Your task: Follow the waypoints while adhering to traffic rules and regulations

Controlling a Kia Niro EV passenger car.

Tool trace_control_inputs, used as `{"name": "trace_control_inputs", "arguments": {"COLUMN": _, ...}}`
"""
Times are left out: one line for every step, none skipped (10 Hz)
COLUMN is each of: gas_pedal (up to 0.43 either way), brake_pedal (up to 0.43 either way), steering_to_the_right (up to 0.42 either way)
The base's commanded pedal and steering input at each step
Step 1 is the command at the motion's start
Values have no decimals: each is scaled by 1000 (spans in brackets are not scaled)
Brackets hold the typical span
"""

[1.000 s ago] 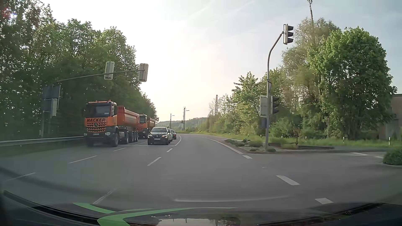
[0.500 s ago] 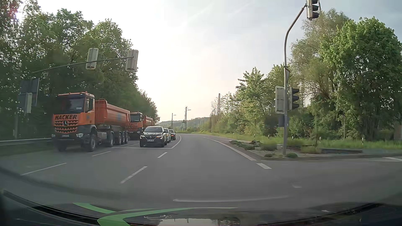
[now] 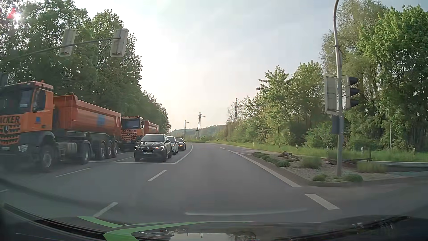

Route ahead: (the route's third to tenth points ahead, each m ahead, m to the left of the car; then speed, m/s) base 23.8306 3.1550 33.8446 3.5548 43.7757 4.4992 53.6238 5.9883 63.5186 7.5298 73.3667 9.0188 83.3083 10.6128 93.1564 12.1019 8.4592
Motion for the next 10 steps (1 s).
{"name": "trace_control_inputs", "arguments": {"gas_pedal": 429, "brake_pedal": 0, "steering_to_the_right": -13}}
{"name": "trace_control_inputs", "arguments": {"gas_pedal": 429, "brake_pedal": 0, "steering_to_the_right": -13}}
{"name": "trace_control_inputs", "arguments": {"gas_pedal": 429, "brake_pedal": 0, "steering_to_the_right": -13}}
{"name": "trace_control_inputs", "arguments": {"gas_pedal": 421, "brake_pedal": 0, "steering_to_the_right": -13}}
{"name": "trace_control_inputs", "arguments": {"gas_pedal": 398, "brake_pedal": 0, "steering_to_the_right": -13}}
{"name": "trace_control_inputs", "arguments": {"gas_pedal": 378, "brake_pedal": 0, "steering_to_the_right": -13}}
{"name": "trace_control_inputs", "arguments": {"gas_pedal": 378, "brake_pedal": 0, "steering_to_the_right": -13}}
{"name": "trace_control_inputs", "arguments": {"gas_pedal": 378, "brake_pedal": 0, "steering_to_the_right": -13}}
{"name": "trace_control_inputs", "arguments": {"gas_pedal": 378, "brake_pedal": 0, "steering_to_the_right": -13}}
{"name": "trace_control_inputs", "arguments": {"gas_pedal": 378, "brake_pedal": 0, "steering_to_the_right": -13}}
